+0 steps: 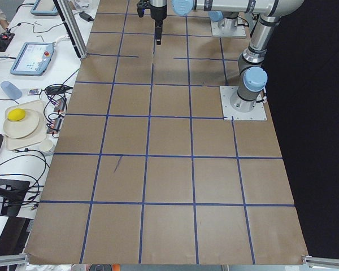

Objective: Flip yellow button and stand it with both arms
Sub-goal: 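Lower the button upright with the right gripper onto the table near the green button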

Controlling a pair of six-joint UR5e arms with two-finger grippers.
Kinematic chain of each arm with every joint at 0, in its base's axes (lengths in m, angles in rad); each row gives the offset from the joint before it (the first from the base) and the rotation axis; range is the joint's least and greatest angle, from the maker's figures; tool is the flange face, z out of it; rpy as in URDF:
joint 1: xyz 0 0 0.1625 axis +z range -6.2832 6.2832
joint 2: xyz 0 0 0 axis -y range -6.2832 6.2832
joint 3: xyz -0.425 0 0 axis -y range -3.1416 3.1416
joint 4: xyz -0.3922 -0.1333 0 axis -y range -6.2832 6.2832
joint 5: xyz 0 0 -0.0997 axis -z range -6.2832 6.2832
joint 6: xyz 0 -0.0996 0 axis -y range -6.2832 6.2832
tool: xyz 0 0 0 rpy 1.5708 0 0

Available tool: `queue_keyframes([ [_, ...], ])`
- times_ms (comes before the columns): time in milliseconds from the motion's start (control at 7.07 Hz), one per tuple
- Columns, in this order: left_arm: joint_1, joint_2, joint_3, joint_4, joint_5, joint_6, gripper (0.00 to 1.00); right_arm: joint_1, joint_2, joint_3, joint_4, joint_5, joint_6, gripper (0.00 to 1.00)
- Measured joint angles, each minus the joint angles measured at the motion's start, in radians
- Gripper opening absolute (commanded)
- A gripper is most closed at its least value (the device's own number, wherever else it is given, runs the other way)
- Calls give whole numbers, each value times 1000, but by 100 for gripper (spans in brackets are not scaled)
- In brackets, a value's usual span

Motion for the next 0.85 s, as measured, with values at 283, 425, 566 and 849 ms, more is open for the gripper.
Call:
queue_keyframes([
  [283,4,2,5,-2,-26,4,100,-25,52,-4,-44,13,-98,16],
  [425,5,1,11,4,-31,8,100,-36,72,-13,-56,25,-113,17],
  [566,6,1,11,10,-32,11,100,-41,92,-23,-61,40,-120,17],
  [849,7,2,10,14,-34,14,100,-50,132,-32,-64,49,-127,22],
])
